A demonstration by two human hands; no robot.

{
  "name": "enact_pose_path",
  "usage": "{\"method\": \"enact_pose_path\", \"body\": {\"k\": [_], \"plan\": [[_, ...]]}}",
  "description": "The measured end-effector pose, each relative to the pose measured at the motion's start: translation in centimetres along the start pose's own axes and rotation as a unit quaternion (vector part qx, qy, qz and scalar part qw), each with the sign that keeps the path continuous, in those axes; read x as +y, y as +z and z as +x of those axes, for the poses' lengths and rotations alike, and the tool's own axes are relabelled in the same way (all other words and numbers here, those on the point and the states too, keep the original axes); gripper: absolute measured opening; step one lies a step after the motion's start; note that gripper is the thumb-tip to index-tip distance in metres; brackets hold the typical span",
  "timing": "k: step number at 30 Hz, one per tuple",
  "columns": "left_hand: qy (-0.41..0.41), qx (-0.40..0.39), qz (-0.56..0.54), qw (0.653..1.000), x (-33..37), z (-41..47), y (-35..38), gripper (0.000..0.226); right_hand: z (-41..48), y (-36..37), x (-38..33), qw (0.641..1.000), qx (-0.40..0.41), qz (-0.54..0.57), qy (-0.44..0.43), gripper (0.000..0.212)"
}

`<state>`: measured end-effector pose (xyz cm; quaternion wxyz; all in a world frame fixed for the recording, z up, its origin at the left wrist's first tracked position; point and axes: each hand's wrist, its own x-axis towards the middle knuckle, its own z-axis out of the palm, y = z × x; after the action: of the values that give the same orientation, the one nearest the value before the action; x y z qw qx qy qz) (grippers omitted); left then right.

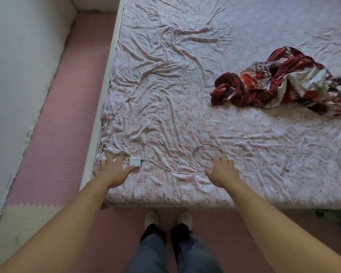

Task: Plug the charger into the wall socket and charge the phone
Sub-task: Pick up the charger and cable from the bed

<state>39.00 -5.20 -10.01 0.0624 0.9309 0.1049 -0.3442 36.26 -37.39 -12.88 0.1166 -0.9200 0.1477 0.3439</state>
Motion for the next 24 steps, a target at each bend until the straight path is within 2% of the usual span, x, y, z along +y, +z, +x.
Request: {"method": "enact_pose_path", "body": {"k": [11, 24], "plan": [[-0.005, -0.052, -0.060, 0.997, -2.9, 12.2, 9.9, 0.059, 10.3, 9.7, 0.5, 0.997, 0.012, 0.049, 0.053, 0.059], [-0.062, 0.003, -0.154, 0.986, -2.0, 25.1, 20.4, 0.054, 23.0, 20.6, 2.1, 0.989, 0.058, 0.074, 0.113, 0.064]]}}
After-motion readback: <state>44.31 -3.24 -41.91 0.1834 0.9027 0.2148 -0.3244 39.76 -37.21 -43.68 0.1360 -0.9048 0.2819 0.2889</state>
